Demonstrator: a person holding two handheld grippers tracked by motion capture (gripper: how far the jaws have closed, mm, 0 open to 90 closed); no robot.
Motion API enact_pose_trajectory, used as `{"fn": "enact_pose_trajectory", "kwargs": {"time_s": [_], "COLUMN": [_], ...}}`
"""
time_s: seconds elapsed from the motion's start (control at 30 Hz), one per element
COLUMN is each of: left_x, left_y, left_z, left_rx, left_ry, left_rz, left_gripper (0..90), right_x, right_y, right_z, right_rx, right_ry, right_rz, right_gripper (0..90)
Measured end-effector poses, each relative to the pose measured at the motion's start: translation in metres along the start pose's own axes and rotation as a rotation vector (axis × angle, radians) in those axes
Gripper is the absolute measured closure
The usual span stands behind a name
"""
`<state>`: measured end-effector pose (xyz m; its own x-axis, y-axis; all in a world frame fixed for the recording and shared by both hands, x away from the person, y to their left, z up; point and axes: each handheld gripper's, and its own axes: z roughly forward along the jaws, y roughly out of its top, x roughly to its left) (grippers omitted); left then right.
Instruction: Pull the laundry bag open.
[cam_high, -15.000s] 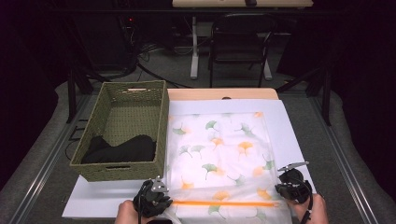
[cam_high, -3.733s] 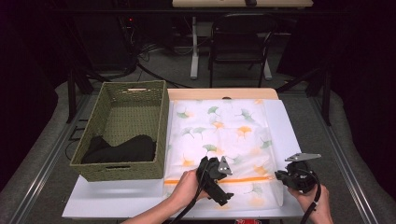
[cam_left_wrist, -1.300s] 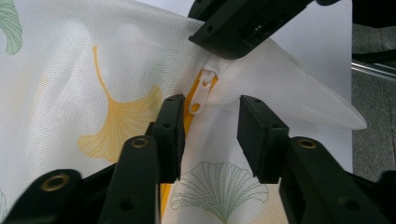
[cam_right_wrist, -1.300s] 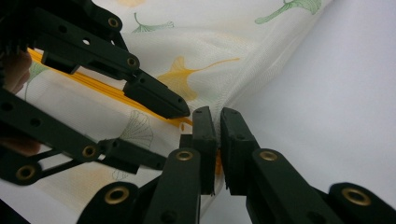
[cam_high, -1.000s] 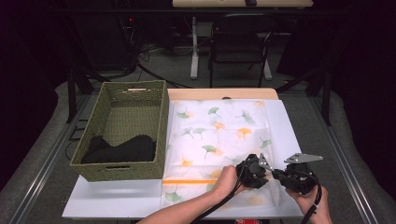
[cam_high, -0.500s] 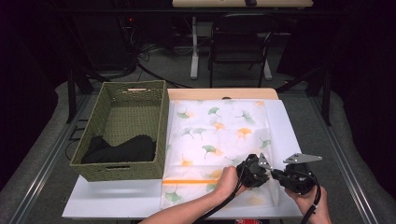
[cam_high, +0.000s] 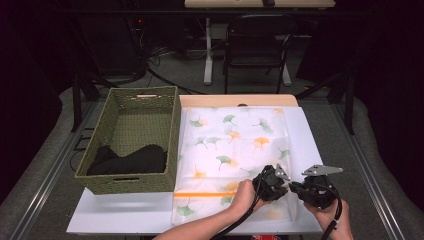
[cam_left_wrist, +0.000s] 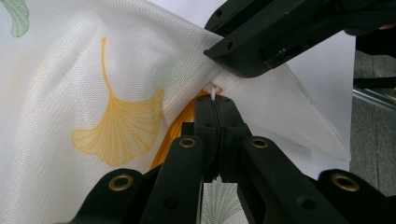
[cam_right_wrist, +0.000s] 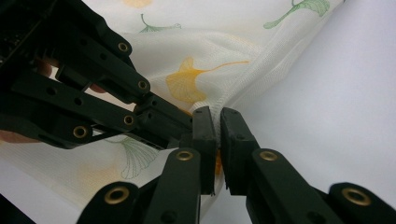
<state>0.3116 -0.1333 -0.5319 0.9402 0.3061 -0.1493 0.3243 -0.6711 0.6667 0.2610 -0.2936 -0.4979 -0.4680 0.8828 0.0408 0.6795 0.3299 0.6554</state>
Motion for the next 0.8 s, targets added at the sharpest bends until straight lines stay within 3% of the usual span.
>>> {"fn": "enact_pose_trajectory", "kwargs": {"time_s": [0.57,0.8], "left_x": [0.0070,0.0071], "left_y": [-0.0010,-0.0018], "left_z": [0.0009,0.0012], "left_rx": [0.002,0.001], "left_ry": [-0.019,-0.016], "left_rz": [-0.085,-0.097], "left_gripper": [90.0,90.0], "right_x": [-0.0004,-0.0005], "right_y": [0.0001,0.0001], "right_z": [0.0002,0.0010], "right_rx": [0.006,0.011], "right_ry": [-0.006,-0.002], "right_rz": [0.001,-0.005], "right_gripper": [85.6,85.6]}}
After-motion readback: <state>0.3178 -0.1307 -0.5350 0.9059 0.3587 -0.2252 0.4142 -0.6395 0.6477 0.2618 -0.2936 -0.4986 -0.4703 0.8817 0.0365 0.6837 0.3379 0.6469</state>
